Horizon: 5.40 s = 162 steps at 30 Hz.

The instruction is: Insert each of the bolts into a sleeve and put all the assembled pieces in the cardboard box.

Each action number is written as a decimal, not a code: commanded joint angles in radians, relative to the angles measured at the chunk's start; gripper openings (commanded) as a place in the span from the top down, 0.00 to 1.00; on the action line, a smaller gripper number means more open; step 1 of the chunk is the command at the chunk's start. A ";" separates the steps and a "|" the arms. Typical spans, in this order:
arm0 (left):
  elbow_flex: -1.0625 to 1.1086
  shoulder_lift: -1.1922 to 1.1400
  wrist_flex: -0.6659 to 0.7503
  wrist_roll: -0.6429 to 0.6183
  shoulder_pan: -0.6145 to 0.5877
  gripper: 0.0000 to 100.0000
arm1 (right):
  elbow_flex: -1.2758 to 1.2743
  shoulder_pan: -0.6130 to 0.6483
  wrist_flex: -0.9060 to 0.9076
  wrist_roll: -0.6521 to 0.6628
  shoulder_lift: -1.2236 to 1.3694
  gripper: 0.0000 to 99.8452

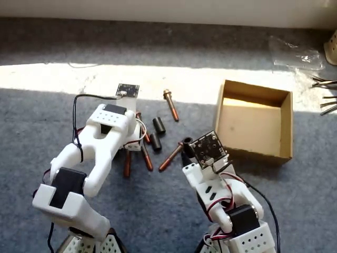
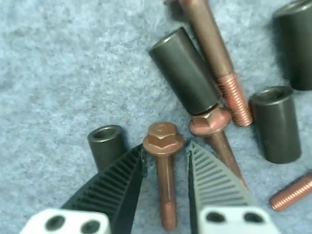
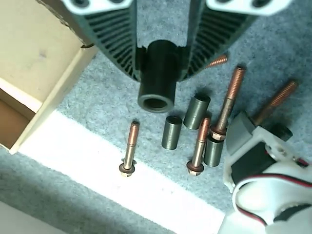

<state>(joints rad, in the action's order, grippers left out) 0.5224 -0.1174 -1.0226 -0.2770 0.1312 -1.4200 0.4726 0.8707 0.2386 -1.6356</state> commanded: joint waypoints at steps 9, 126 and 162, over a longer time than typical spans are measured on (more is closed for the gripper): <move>-0.038 -0.007 0.002 -0.029 -0.010 0.97 | 0.012 -0.004 -0.027 -0.011 -0.018 1.00; 0.498 1.480 0.589 0.140 0.306 1.00 | -0.381 0.243 -0.687 -0.097 -0.012 1.00; 0.506 1.632 0.382 0.140 0.360 1.00 | -0.381 0.243 -0.687 -0.091 -0.012 1.00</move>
<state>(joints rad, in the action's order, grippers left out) 1.0411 1.4937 -0.6391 -0.1450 0.4749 -1.6747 0.7089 0.1849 0.1281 -1.6418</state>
